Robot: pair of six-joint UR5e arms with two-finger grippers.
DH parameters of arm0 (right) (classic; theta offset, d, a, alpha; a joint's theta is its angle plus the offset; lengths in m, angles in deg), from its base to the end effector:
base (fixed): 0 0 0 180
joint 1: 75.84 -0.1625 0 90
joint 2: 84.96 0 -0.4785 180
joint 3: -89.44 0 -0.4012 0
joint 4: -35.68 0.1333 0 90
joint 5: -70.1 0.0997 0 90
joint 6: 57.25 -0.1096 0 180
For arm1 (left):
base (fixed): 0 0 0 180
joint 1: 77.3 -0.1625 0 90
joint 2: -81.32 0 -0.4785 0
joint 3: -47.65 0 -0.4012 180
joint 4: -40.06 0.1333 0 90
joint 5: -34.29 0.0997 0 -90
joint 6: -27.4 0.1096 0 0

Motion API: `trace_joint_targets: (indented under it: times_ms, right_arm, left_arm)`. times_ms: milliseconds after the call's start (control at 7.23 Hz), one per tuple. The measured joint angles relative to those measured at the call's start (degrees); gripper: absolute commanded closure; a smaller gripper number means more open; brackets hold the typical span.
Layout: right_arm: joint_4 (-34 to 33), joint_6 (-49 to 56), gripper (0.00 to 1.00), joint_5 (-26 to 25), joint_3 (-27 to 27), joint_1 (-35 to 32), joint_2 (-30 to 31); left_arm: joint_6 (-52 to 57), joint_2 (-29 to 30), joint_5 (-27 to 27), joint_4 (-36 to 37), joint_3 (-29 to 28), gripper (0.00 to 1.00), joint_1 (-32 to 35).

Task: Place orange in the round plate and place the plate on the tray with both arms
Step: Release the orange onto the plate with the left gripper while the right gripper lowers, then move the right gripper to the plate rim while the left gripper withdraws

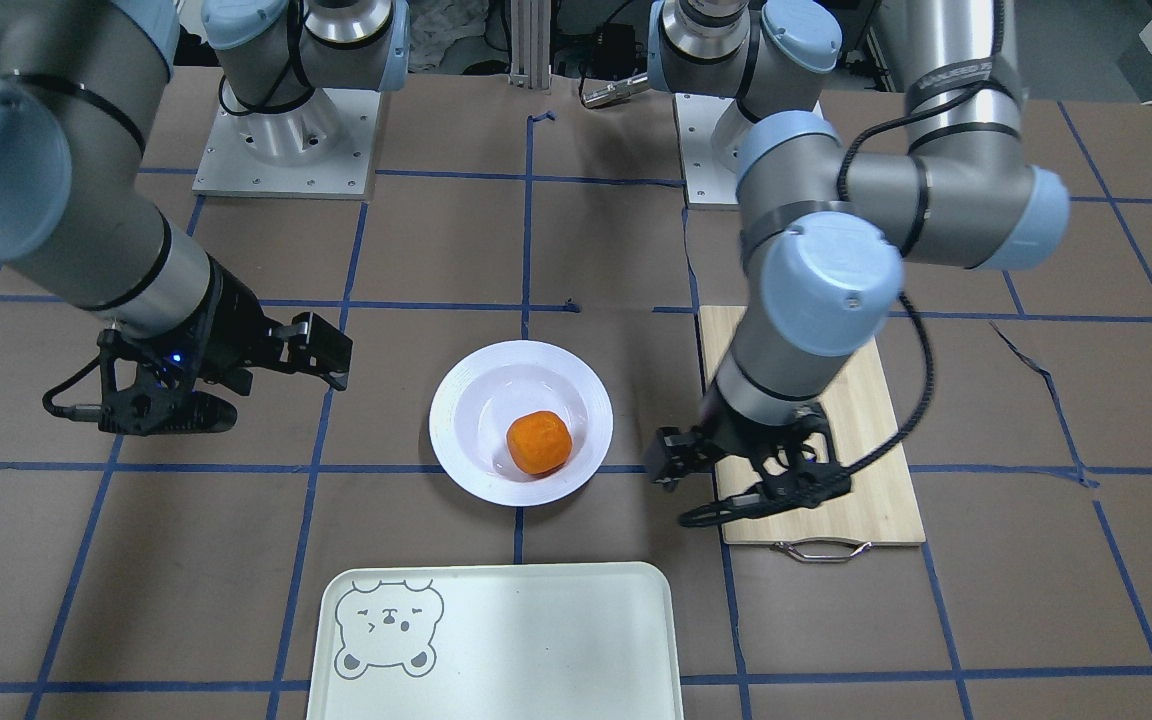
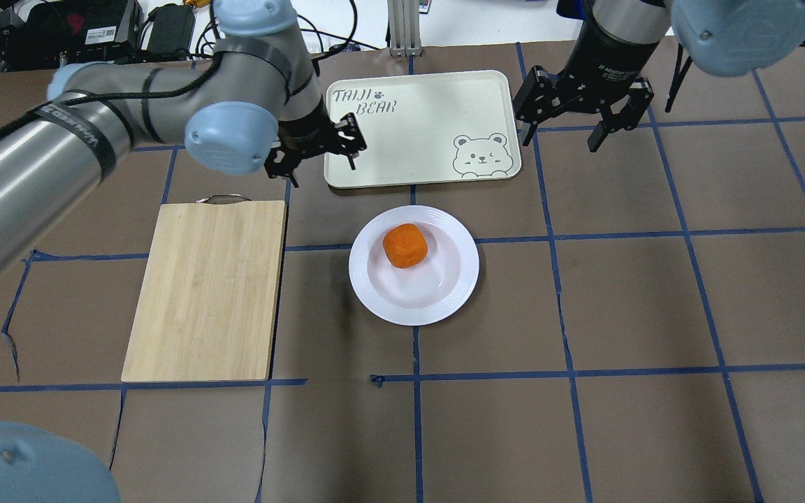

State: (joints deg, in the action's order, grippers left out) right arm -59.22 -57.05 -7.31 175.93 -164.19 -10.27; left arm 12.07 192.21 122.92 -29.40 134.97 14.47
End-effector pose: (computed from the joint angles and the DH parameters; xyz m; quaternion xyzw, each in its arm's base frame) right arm 0.1397 -0.6095 0.4238 0.0192 0.9920 0.0580 0.1104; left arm -0.1561 -0.6513 0.3787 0.1178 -0.9928 0.0183 0.0148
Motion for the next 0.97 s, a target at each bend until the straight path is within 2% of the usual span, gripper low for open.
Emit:
trace_joint_targets:
  times_ms: [138,277,415,691,830,968]
  right_arm:
    - [-2.7,0.0,0.00,2.9,3.0,0.2,-1.0]
    - [-6.6,-0.1,0.00,8.3,6.8,0.2,-1.9]
    - [-12.6,-0.8,0.00,12.5,11.3,0.2,-2.9]
    - [-26.3,-3.0,0.00,15.2,20.5,-0.2,-4.5]
    - [-31.8,-3.8,0.00,15.5,23.5,-0.3,-5.3]
    - [-34.5,-4.1,0.00,16.3,25.1,-0.5,-6.2]
  left_arm:
    - [5.5,-1.3,0.7,-0.6,-0.1,0.00,-3.8]
    - [8.1,-2.2,2.9,-0.9,-0.1,0.00,-6.3]
    - [8.8,-2.6,5.7,-0.8,0.1,0.00,-7.4]
    - [8.8,-3.5,7.5,-0.4,0.2,0.00,-7.9]
    - [8.8,-4.7,7.5,-1.1,0.1,0.00,-8.0]
    - [9.0,-6.3,7.0,-2.7,0.0,0.00,-8.1]
